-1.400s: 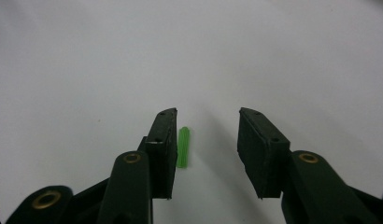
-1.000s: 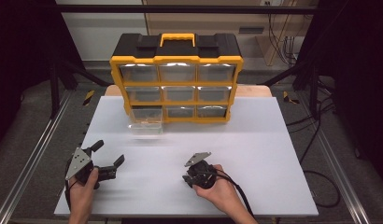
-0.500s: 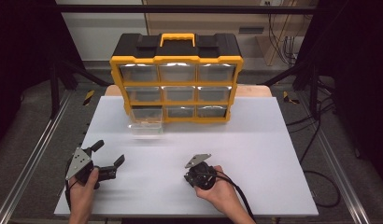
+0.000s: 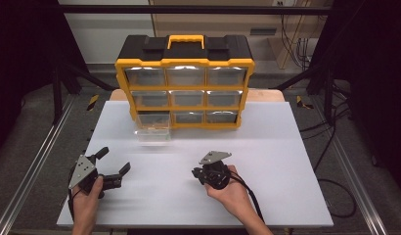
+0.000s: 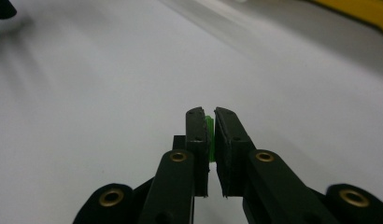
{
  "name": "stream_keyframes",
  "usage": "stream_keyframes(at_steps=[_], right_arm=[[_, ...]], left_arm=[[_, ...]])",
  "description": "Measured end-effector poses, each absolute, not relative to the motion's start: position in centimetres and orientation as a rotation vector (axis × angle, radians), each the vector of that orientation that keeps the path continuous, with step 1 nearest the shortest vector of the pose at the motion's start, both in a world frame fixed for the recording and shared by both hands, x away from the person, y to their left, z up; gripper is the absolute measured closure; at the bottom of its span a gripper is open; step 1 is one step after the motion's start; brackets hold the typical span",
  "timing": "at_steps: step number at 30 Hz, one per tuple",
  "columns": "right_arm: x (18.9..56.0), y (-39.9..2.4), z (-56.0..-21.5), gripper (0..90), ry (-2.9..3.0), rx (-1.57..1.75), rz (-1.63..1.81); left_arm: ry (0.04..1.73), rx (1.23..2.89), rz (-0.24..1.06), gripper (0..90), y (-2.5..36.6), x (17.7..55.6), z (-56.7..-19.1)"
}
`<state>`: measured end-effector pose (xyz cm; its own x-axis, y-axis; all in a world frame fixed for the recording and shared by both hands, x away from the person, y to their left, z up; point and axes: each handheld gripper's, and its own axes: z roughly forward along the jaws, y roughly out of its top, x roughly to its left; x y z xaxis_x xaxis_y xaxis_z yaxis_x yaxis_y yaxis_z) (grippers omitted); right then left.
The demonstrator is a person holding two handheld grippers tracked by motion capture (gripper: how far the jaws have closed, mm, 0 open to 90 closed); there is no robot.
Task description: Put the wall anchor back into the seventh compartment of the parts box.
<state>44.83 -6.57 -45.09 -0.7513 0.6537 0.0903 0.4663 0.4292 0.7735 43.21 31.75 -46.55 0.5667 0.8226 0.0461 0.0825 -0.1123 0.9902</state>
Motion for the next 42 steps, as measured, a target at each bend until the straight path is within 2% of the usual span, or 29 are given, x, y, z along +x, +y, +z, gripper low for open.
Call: stream_keyframes(at_steps=[8, 28, 42], right_arm=[[45.5, -6.8, -42.9, 84.5, 2.377, 0.956, 1.252], [50.6, -4.2, -37.9, 84.5, 2.286, 0.888, 1.286], [52.9, -2.7, -36.9, 84.5, 2.250, 0.871, 1.324]], left_arm=[[0.787, 1.577, 0.751, 0.7, 31.7, 43.3, -46.6], [0.791, 1.569, 0.748, 0.7, 31.9, 43.3, -46.6], [0.791, 1.568, 0.749, 0.8, 31.9, 43.3, -46.6]])
